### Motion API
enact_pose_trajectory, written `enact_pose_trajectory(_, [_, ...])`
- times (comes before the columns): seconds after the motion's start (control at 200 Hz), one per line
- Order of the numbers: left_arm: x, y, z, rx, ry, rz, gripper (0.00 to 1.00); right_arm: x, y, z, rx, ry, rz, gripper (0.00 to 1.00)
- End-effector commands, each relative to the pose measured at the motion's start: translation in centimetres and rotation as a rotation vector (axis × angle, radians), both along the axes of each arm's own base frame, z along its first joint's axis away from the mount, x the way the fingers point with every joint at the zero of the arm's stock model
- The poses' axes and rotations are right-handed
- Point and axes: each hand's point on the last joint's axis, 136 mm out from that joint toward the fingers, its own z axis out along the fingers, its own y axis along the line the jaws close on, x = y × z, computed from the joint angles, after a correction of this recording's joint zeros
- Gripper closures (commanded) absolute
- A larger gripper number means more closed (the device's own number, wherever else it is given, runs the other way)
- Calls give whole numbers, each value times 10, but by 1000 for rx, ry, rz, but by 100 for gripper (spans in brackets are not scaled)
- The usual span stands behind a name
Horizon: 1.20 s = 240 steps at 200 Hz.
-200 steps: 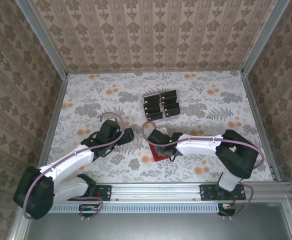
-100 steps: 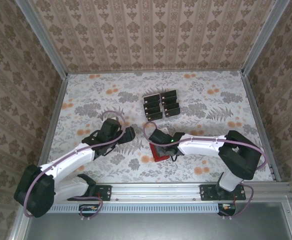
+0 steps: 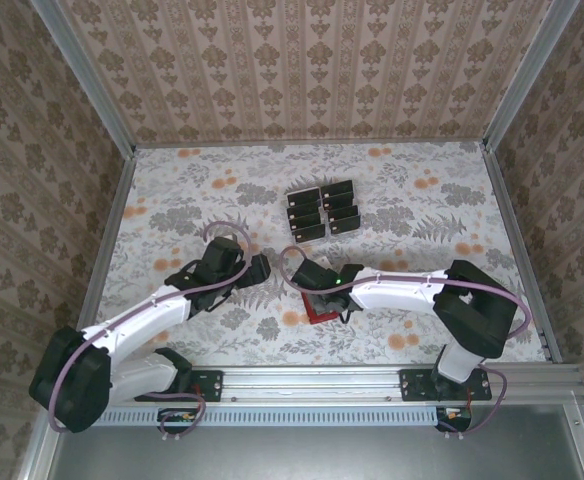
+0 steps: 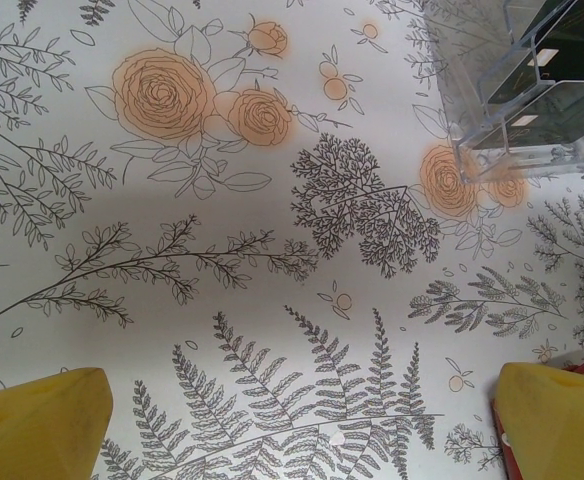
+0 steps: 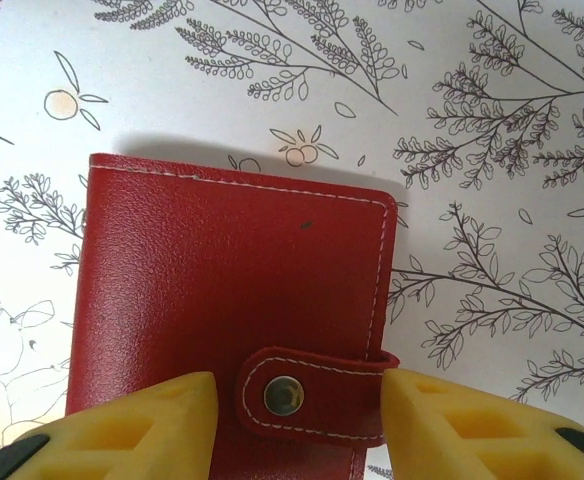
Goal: Put the credit cards into the card holder
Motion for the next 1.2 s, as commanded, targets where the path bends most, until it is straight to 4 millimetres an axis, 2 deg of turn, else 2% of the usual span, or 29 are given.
enact_pose_trajectory(0.0, [4, -3, 5, -4, -9, 10, 0, -2, -7, -4, -57, 5, 9, 53])
enact_pose_trajectory(0.165, [4, -4, 4, -4, -7, 10, 0, -3, -11, -11, -84, 13, 9, 57])
enact_pose_trajectory(0.355, [5, -4, 5, -2, -8, 10, 0, -2, -13, -12, -98, 9, 7, 72])
enact_pose_trajectory(0.46, [4, -4, 6, -3, -8, 9, 0, -1, -13, -8, -93, 2, 7, 82])
enact_pose_trajectory(0.58, [5, -6, 6, -6, -7, 7, 0, 1, -14, 0, -80, -13, 1, 100])
enact_pose_trajectory(0.8, [9, -15, 11, -37, -13, -4, 0, 4, -10, 22, 13, -49, -22, 100])
enact_pose_trajectory(1.195, [19, -66, 25, -276, -28, -42, 0, 6, 8, 62, 191, -85, -32, 100])
